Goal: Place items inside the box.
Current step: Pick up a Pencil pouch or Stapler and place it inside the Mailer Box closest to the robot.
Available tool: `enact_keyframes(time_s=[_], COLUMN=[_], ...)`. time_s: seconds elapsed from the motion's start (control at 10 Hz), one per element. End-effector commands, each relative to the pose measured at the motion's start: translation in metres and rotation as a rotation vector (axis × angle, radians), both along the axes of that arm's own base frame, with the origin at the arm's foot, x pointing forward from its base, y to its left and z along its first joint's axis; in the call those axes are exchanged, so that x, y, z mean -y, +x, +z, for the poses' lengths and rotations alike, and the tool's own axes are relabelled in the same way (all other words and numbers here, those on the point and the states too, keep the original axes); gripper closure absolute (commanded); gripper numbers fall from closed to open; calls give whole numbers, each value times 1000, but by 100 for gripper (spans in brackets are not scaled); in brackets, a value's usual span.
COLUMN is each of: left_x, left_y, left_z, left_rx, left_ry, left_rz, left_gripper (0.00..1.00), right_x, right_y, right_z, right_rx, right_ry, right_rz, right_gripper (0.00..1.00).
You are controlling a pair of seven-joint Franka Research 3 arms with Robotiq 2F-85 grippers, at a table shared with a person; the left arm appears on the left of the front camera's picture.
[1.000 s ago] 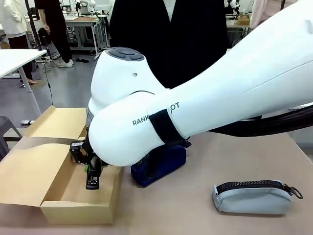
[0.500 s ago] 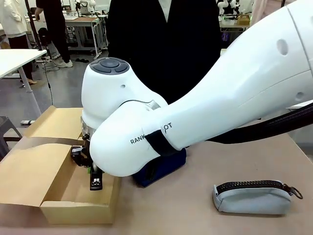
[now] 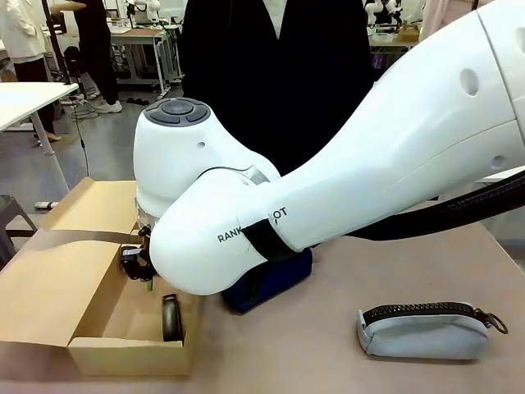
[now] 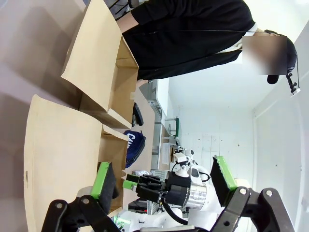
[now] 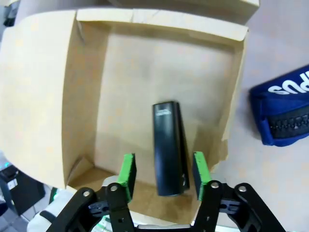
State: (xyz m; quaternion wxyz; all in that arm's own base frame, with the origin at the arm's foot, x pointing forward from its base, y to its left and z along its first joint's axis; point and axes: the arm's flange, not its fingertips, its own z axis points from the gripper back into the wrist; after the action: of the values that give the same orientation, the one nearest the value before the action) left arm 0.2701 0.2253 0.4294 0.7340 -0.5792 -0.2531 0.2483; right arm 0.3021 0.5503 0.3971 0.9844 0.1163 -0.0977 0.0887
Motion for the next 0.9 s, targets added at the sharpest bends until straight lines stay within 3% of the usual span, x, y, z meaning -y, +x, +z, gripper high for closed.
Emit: enact_keyframes(time_s=[0.0, 0.5, 0.8], left_x=[0, 0, 0], left_y=[-1, -1, -1], left_z=[0, 0, 0], left_rx=[27, 27, 27], left_ry=[2, 2, 2], left_rz=[-6, -6, -6], left_gripper=[0, 0, 0], right_x=[-6, 15, 115], right_y=[-3, 0, -3], right_z=[1, 17, 69], right_rx=[9, -22, -117], right_ry=[-10, 54, 270], right_rz=[-39, -47, 116], right_gripper=[0, 0, 0])
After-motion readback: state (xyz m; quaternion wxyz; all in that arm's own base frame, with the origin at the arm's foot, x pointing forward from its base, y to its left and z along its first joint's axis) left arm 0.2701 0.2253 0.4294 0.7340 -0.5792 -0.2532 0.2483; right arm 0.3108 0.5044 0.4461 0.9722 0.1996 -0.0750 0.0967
